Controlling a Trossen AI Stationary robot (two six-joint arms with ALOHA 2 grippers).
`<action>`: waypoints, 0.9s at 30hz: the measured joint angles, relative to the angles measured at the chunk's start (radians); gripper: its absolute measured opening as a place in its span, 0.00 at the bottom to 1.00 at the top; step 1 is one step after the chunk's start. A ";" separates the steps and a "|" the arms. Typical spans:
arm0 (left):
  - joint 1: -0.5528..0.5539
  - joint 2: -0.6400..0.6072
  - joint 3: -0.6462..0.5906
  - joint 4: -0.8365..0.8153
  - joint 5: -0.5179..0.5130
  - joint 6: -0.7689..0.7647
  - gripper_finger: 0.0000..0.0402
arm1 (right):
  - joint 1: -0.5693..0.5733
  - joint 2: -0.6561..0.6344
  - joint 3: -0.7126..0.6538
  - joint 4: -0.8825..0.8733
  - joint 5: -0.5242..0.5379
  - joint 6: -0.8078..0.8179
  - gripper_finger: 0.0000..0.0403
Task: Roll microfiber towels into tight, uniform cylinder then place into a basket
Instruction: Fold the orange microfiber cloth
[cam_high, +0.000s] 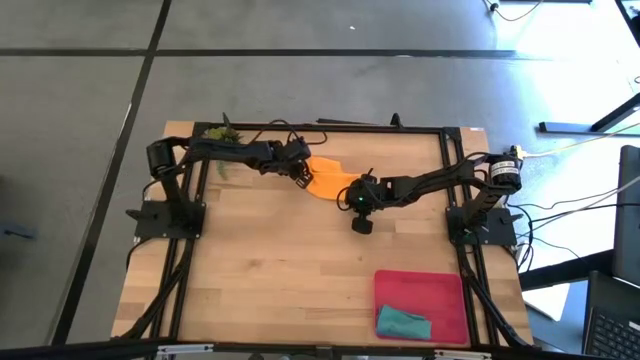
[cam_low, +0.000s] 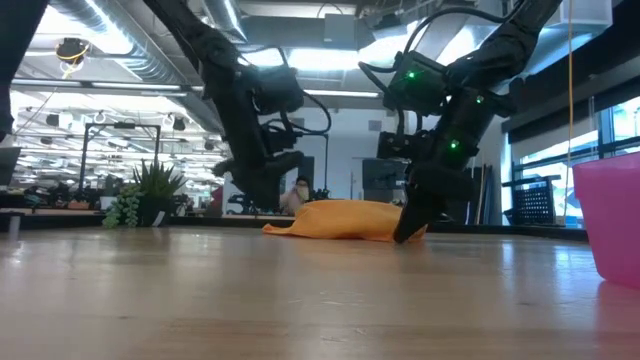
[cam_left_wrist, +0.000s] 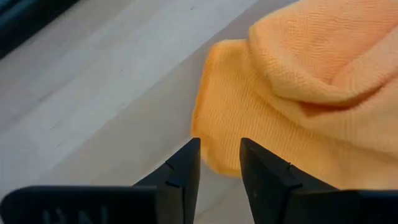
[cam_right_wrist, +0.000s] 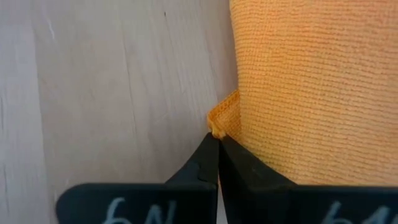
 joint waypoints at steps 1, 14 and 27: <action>0.000 0.013 0.000 0.011 0.000 0.000 0.26 | 0.000 0.000 0.000 0.000 0.000 0.000 0.01; 0.002 0.064 0.000 0.035 -0.020 0.025 0.26 | 0.000 0.000 0.000 0.000 0.000 0.000 0.01; 0.002 0.066 0.000 0.033 -0.073 -0.002 0.26 | 0.000 0.000 0.000 0.000 0.000 0.000 0.01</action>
